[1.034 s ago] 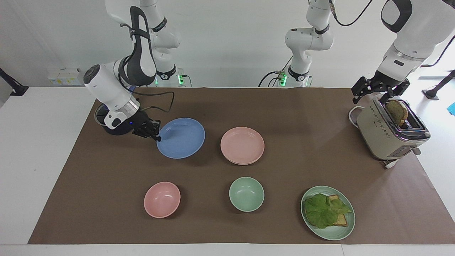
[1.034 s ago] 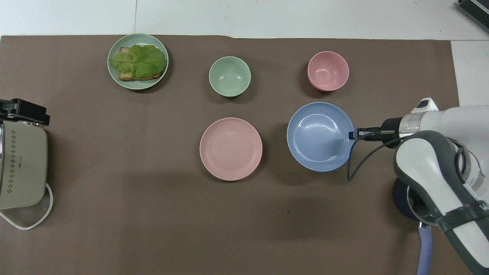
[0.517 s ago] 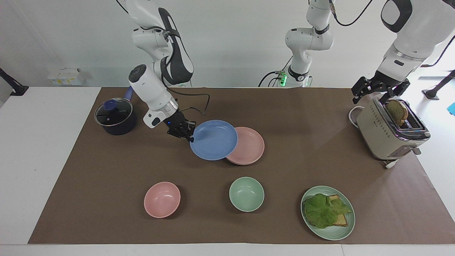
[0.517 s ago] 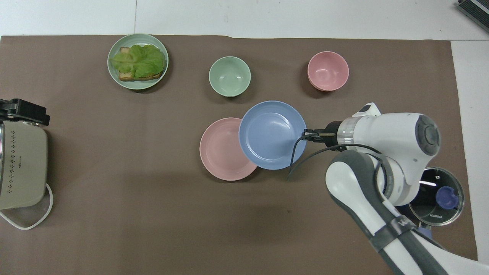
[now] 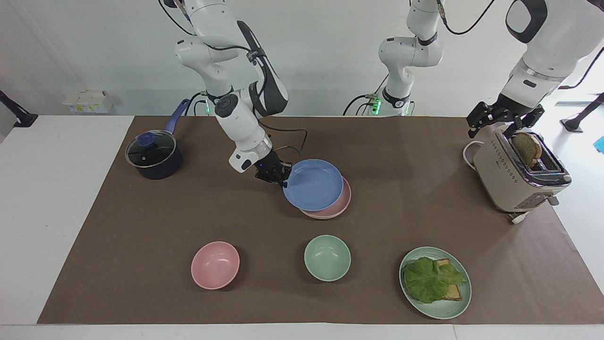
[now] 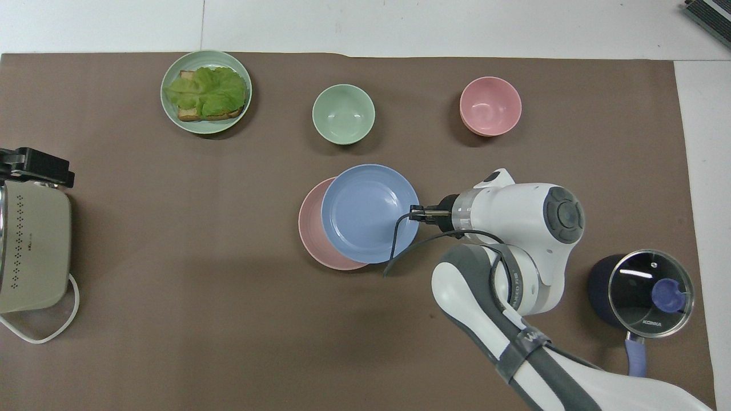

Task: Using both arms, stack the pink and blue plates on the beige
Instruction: 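Lower the blue plate onto the pink plate and open the right gripper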

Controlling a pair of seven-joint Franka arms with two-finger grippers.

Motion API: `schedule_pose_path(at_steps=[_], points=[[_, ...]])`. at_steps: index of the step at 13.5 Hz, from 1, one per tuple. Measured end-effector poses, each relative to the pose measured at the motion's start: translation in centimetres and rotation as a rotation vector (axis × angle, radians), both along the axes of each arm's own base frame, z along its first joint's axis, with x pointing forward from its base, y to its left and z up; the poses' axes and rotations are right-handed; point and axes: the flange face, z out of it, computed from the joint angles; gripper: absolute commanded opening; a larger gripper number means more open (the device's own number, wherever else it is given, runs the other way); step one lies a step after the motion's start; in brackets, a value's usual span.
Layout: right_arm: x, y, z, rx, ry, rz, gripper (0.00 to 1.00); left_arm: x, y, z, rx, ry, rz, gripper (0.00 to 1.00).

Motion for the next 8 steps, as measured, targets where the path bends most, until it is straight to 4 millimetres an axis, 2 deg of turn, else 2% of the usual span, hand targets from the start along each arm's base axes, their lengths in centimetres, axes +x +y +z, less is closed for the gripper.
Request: schedule_pose_path(at_steps=[8], points=[[-0.7, 2.3, -2.3, -0.045, -0.020, 0.040, 0.00, 0.0, 0.0, 0.0, 0.000, 0.000, 0.000, 1.00]])
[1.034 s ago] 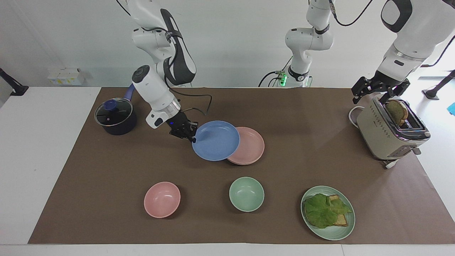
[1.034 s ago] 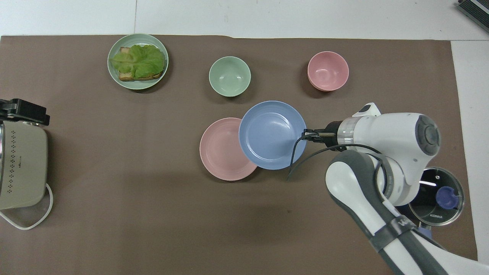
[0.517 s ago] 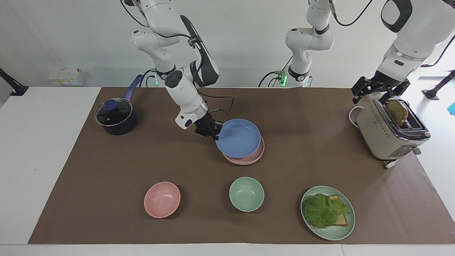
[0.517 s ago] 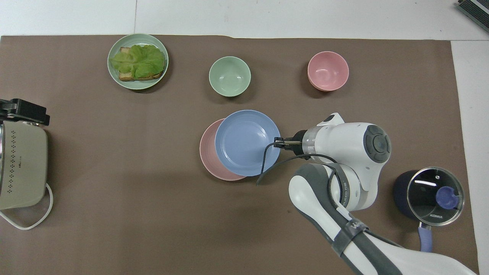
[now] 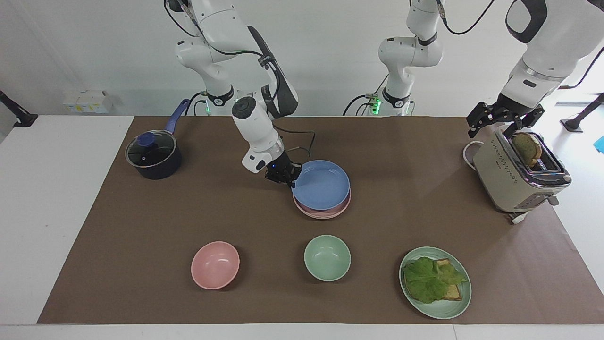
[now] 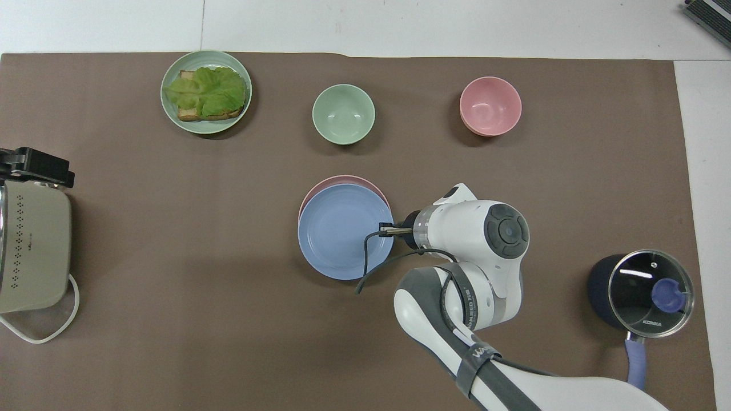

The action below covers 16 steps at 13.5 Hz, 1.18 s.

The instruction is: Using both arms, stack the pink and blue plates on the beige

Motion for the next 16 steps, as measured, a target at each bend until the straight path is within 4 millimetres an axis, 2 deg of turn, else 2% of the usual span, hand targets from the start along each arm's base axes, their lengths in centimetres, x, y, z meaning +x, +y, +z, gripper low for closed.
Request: schedule_pose_path(at_steps=[9, 11, 12, 13, 15, 16], points=[[0.8, -0.2, -0.3, -0.015, -0.064, -0.002, 0.00, 0.0, 0.0, 0.0, 0.000, 0.000, 0.000, 1.00], [0.8, -0.2, -0.2, -0.014, -0.062, -0.007, 0.34, 0.0, 0.0, 0.0, 0.000, 0.000, 0.000, 1.00], [0.8, -0.2, -0.2, -0.013, -0.061, -0.013, 0.63, 0.0, 0.0, 0.0, 0.000, 0.000, 0.000, 1.00], [0.8, -0.2, -0.2, -0.012, -0.060, -0.019, 0.79, 0.0, 0.0, 0.0, 0.000, 0.000, 0.000, 1.00], [1.1, 0.0, 0.2, -0.007, -0.066, -0.024, 1.00, 0.0, 0.0, 0.0, 0.000, 0.000, 0.000, 1.00], [1.4, 0.0, 0.7, -0.002, -0.075, -0.026, 1.00, 0.0, 0.0, 0.0, 0.000, 0.000, 0.000, 1.00]])
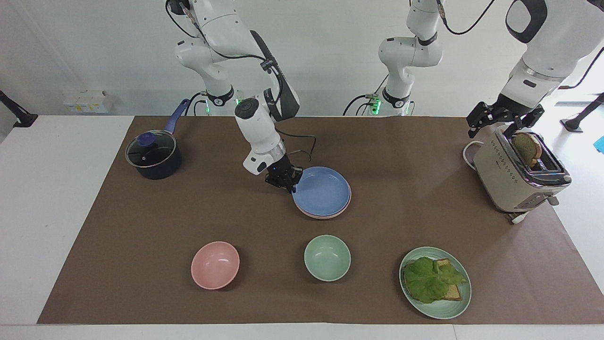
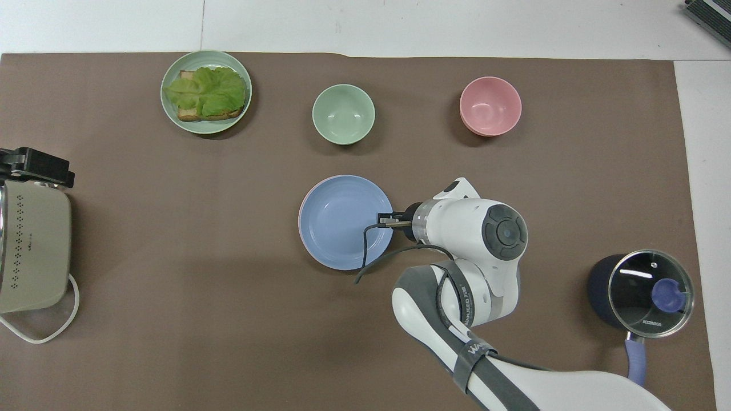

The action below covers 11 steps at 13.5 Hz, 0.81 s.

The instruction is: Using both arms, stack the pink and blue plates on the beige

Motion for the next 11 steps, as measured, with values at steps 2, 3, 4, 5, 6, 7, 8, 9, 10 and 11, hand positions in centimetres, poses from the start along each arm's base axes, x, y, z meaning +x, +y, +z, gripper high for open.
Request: schedule_pose_path(at_steps=[2, 3, 4, 5, 6, 7, 8, 9, 10, 11], points=[[1.0, -0.6, 1.1, 0.010, -0.022, -0.017, 1.00, 0.0, 0.0, 0.0, 0.000, 0.000, 0.000, 1.00], [1.6, -1.6, 1.9, 0.014, -0.032, -0.036, 1.00, 0.0, 0.0, 0.0, 0.000, 0.000, 0.000, 1.00], [2.3, -3.2, 2.8, 0.017, -0.033, -0.061, 1.00, 0.0, 0.0, 0.0, 0.000, 0.000, 0.000, 1.00], [3.0, -5.6, 4.2, 0.019, -0.022, -0.093, 1.00, 0.0, 0.0, 0.0, 0.000, 0.000, 0.000, 1.00], [3.5, -8.5, 5.9, 0.018, -0.007, -0.124, 1.00, 0.0, 0.0, 0.0, 0.000, 0.000, 0.000, 1.00], [3.8, -12.2, 8.1, 0.000, 0.007, -0.150, 1.00, 0.0, 0.0, 0.0, 0.000, 0.000, 0.000, 1.00], [3.8, -15.3, 9.9, -0.037, 0.010, -0.159, 1.00, 0.0, 0.0, 0.0, 0.000, 0.000, 0.000, 1.00], [3.5, -18.2, 11.7, -0.092, 0.006, -0.162, 1.00, 0.0, 0.0, 0.0, 0.000, 0.000, 0.000, 1.00], [3.2, -20.5, 13.0, -0.139, 0.004, -0.168, 1.00, 0.0, 0.0, 0.0, 0.000, 0.000, 0.000, 1.00], [2.8, -22.5, 14.2, -0.173, 0.009, -0.180, 1.00, 0.0, 0.0, 0.0, 0.000, 0.000, 0.000, 1.00]])
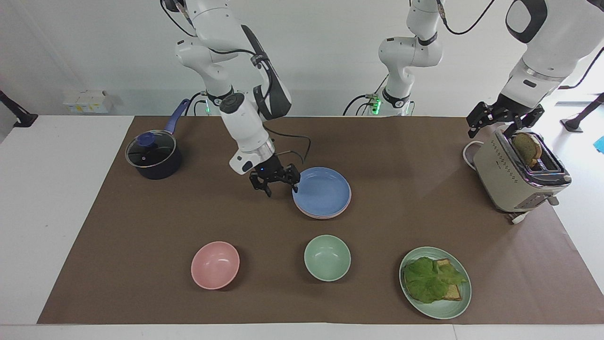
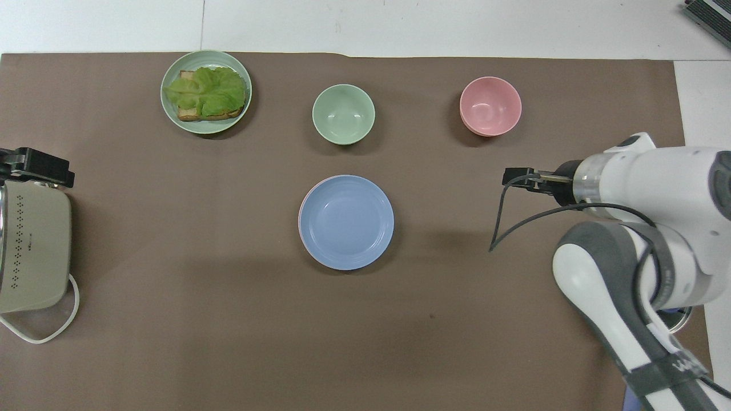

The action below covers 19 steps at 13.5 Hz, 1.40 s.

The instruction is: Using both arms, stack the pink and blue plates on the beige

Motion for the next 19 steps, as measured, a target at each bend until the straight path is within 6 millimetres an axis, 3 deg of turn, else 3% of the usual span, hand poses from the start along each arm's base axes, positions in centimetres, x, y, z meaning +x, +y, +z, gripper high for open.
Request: schedule_pose_path(at_steps=[5, 7, 10, 14, 19], points=[[-1.0, -6.4, 8.1, -0.133, 0.100, -0.023, 1.00, 0.0, 0.0, 0.0, 0.000, 0.000, 0.000, 1.00], [-1.3, -7.3, 11.5, -0.170, 0.115, 0.015, 1.00, 0.0, 0.0, 0.0, 0.000, 0.000, 0.000, 1.00], [-1.7, -7.4, 15.0, -0.173, 0.148, 0.046, 1.00, 0.0, 0.0, 0.0, 0.000, 0.000, 0.000, 1.00], [-0.6, -5.4, 16.6, -0.168, 0.207, 0.089, 1.00, 0.0, 0.0, 0.0, 0.000, 0.000, 0.000, 1.00], [0.2, -4.4, 17.0, -0.195, 0.228, 0.111, 1.00, 0.0, 0.0, 0.0, 0.000, 0.000, 0.000, 1.00]])
